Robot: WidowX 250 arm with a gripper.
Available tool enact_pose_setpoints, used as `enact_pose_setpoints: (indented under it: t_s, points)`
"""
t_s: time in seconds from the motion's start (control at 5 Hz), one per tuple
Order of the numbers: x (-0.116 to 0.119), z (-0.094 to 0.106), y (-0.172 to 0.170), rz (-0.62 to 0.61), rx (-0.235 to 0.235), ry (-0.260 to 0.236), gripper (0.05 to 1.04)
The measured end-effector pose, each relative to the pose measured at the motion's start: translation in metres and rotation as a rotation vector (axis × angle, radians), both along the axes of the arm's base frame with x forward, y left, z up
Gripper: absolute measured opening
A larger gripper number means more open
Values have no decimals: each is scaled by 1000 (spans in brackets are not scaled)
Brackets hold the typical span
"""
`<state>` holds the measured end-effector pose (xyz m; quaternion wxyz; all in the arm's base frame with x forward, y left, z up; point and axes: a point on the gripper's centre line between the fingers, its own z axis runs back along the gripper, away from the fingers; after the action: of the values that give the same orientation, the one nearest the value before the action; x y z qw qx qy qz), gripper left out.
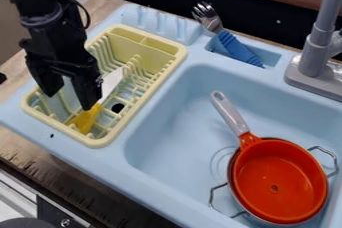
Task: Put the yello knife in the red pot on the right side of the sink
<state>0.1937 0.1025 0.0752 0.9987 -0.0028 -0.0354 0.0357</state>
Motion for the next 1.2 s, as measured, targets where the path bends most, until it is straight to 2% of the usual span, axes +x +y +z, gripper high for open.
enact_pose_setpoints:
  t_s: [0.2, 0.4, 0.6, 0.8, 1.2]
  points:
    - [-3, -12, -3, -2, 7, 35, 999]
    - [-3, -27, -10, -12, 35, 43, 999]
    - [-5, -39, -14, -15, 71, 9, 999]
    - [-3, -48, -16, -2, 59, 0, 999]
    - [0, -52, -16, 6, 45, 14, 972]
